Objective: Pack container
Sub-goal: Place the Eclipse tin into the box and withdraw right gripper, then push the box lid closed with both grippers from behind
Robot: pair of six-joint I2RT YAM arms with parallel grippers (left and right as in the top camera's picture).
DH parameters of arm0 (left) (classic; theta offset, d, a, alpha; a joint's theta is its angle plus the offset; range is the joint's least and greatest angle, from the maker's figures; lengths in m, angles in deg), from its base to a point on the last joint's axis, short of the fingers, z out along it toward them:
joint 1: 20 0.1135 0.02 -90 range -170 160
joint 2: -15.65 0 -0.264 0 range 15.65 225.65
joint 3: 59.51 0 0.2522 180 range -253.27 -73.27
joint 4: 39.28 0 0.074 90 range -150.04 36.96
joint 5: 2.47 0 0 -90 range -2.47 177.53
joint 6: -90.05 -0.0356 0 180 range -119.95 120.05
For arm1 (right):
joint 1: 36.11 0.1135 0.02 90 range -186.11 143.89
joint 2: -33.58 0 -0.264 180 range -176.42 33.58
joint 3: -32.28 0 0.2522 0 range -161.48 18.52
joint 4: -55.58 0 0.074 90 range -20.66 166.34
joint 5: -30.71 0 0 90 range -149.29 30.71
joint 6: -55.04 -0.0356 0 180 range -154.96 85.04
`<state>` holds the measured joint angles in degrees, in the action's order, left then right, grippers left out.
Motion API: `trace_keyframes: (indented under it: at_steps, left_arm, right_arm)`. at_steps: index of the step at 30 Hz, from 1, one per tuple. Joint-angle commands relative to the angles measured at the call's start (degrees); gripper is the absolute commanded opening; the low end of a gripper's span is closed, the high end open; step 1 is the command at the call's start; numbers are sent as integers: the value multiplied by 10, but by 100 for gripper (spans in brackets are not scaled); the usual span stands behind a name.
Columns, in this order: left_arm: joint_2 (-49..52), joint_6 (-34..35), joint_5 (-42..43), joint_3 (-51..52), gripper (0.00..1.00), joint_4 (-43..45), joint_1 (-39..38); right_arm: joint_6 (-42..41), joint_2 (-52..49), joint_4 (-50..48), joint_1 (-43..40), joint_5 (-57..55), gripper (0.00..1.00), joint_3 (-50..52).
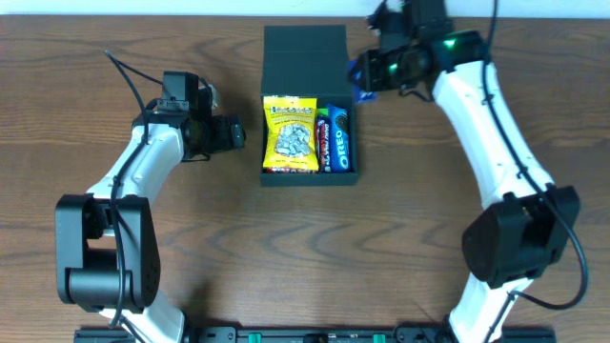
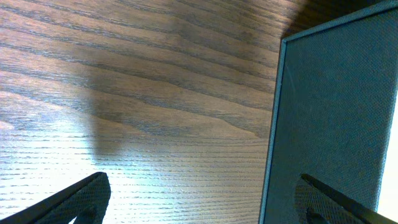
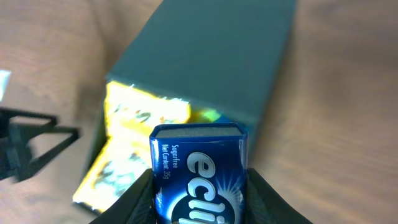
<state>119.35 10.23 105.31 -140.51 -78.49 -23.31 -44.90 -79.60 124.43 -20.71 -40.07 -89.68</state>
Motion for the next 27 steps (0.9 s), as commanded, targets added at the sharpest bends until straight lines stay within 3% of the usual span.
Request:
trace_keyframes:
  at_steps: [1, 3, 4, 6, 7, 11, 13, 16, 17, 18, 19, 20, 21, 27]
  left_arm:
    - [-11, -12, -4, -12, 95, 0, 2]
    - [-11, -12, -4, -12, 95, 3, 2]
    - [-11, -12, -3, -12, 95, 5, 2]
    - [-11, -12, -3, -12, 95, 10, 2]
    - [-11, -12, -3, -12, 95, 14, 2]
    - [-11, 5, -1, -12, 95, 45, 2]
    - [-11, 19, 3, -12, 95, 60, 2]
    - [-11, 21, 24, -12, 96, 83, 2]
    - [-11, 21, 33, -12, 92, 93, 2]
    - [-11, 21, 35, -12, 77, 100, 2]
    - [-11, 21, 35, -12, 58, 110, 2]
    - [-11, 20, 34, -12, 19, 124, 2]
    - [-11, 20, 32, -12, 6, 141, 2]
    - [0, 19, 50, -12, 6, 265, 2]
  right_arm:
    - [-77, -2, 23, 18, 7, 15, 9]
    - [-80, -2, 40, 28, 7, 24, 15]
    - [-81, -2, 46, 31, 7, 33, 15]
    - [-81, -2, 51, 34, 7, 75, 15]
    - [-81, -2, 51, 34, 7, 83, 15]
    - [-83, -2, 42, 16, 3, 94, 15]
    - [-83, -2, 35, 4, 3, 94, 15]
    - [-83, -2, 23, -17, 3, 89, 15]
    - [-83, -2, 21, -25, 0, 85, 15]
    - [-83, -2, 21, -31, -10, 82, 15]
    - [-82, -2, 21, -36, -34, 70, 15]
    - [-83, -2, 18, -39, -70, 31, 18]
    - [-82, -2, 8, -41, -98, 2, 23]
    - [-63, -24, -77, -43, -87, 1, 54]
